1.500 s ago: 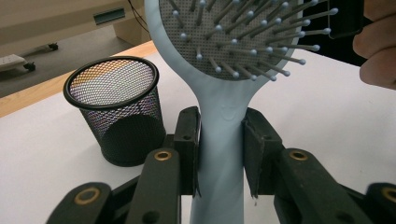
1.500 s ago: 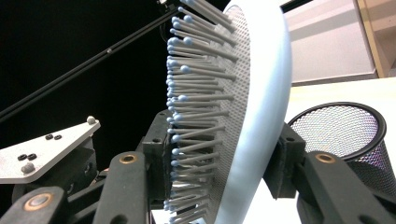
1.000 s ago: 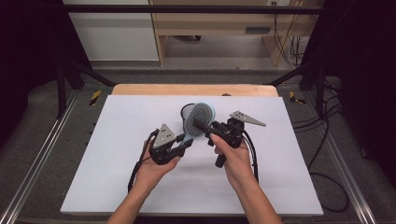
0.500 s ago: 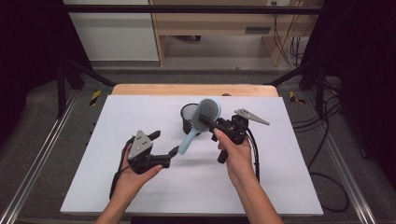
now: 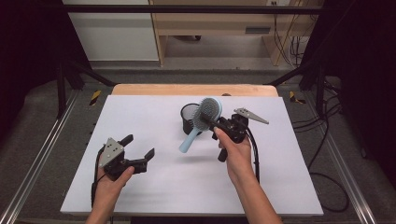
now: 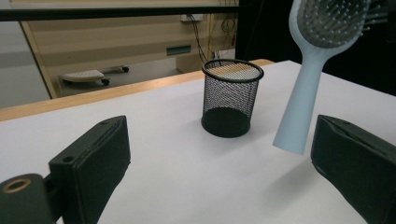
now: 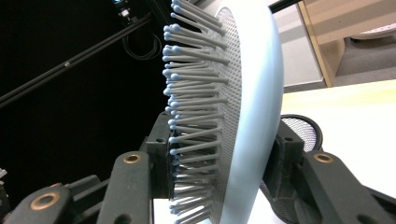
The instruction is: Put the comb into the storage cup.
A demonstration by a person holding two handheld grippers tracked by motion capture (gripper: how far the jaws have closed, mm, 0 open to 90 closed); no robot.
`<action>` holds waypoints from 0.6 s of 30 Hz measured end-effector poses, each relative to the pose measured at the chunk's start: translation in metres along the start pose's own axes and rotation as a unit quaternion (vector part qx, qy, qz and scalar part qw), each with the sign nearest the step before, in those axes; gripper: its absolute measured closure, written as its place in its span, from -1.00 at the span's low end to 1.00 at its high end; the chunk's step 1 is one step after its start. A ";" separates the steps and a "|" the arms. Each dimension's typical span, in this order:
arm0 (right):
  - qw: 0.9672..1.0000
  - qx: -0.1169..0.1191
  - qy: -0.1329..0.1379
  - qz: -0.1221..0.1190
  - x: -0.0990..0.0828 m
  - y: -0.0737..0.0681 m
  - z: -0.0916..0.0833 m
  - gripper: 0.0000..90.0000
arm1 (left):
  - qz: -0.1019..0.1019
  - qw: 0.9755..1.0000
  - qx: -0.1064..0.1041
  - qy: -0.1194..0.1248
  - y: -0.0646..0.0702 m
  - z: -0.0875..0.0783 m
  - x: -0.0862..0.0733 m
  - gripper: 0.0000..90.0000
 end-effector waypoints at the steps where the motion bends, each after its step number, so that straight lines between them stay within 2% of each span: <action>1: 1.000 0.000 -0.001 0.000 0.000 0.000 0.000 0.20 | 0.001 1.000 0.001 0.001 -0.001 -0.001 -0.001 -0.90; 10: 1.000 -0.001 -0.002 0.001 0.002 0.001 -0.003 0.20 | 0.003 1.000 0.015 0.020 -0.007 -0.010 -0.005 -0.94; 12: 1.000 0.000 0.000 0.002 0.003 0.001 -0.003 0.19 | -0.002 1.000 0.018 0.025 -0.010 -0.013 -0.005 -0.95; 18: 1.000 -0.001 0.003 -0.002 0.007 0.000 -0.007 0.19 | -0.008 0.999 0.026 0.024 -0.017 -0.017 -0.010 -0.95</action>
Point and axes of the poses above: each handheld gripper's, and its own axes: z roughly forward along the jaws, x roughly out of its top, y roughly to its right, the point moved 3 cm from there along z, roughly forward along the jaws, and after that the axes turned 13 degrees about -y, right-handed, at the moved point
